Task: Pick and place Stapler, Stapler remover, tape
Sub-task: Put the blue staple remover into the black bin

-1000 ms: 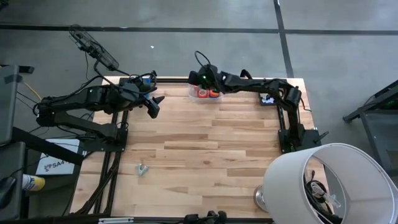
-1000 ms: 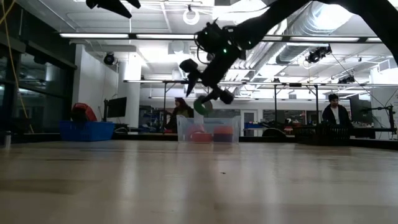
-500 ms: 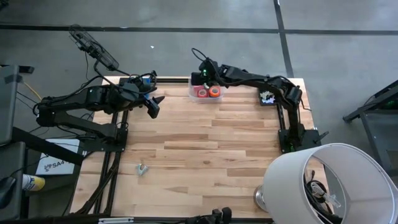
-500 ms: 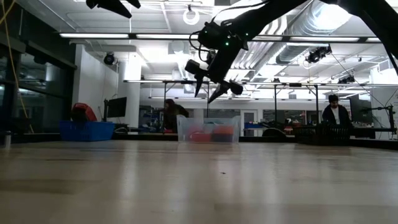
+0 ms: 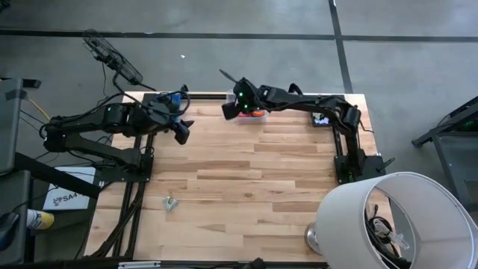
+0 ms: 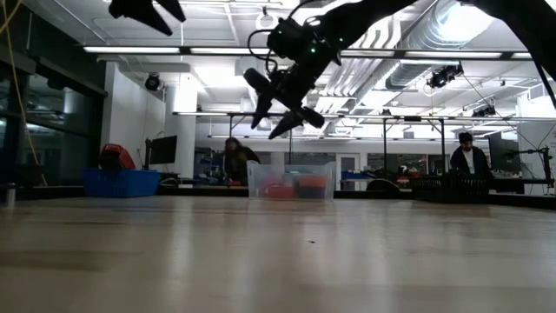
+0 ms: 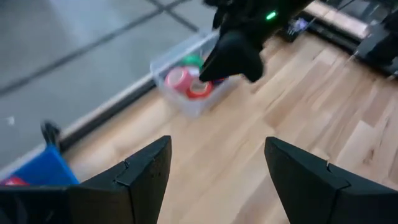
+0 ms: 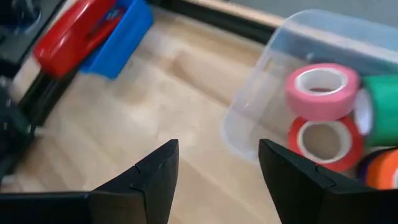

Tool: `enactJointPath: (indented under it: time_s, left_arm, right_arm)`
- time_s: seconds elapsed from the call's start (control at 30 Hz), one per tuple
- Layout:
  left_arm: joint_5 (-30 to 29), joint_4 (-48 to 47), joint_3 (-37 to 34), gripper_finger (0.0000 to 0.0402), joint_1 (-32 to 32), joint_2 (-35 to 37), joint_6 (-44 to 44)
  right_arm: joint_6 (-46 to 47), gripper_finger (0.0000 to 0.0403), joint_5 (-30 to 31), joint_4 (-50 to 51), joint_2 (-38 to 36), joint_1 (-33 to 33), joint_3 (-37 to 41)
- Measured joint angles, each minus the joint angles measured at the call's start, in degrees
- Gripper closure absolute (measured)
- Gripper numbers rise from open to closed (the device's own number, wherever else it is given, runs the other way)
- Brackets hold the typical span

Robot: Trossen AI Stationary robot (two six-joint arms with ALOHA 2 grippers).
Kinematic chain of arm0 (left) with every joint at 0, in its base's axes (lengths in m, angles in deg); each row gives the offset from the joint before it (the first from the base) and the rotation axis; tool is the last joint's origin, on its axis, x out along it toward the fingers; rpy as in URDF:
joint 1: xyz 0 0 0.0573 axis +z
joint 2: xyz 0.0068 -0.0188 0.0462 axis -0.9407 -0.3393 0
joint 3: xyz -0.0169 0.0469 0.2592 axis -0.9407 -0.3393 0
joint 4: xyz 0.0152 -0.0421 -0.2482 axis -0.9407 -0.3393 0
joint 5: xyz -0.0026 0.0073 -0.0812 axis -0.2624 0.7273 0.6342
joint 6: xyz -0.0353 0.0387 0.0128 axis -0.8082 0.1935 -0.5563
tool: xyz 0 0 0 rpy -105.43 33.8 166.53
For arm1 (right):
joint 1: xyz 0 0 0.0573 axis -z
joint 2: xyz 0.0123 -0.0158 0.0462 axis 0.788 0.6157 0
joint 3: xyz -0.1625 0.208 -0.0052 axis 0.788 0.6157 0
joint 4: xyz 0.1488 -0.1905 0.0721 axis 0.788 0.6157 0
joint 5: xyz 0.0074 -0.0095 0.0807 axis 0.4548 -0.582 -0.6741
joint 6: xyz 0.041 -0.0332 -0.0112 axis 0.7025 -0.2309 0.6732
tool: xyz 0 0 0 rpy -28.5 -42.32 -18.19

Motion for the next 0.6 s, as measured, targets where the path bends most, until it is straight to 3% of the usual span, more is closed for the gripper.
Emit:
enactJointPath:
  time_s: [0.4,0.6]
  left_arm:
    - [12.23,-18.99,-0.04,0.0147,0.00,-1.04,-21.29]
    - [20.65,-23.69,-2.77,0.0147,-0.02,-3.13,-27.41]
  right_arm:
    - [-7.05,0.0190,-0.07,3.27,-3.77,-4.56,0.00]
    - [-10.54,0.0190,2.05,5.25,-8.29,-6.47,0.00]
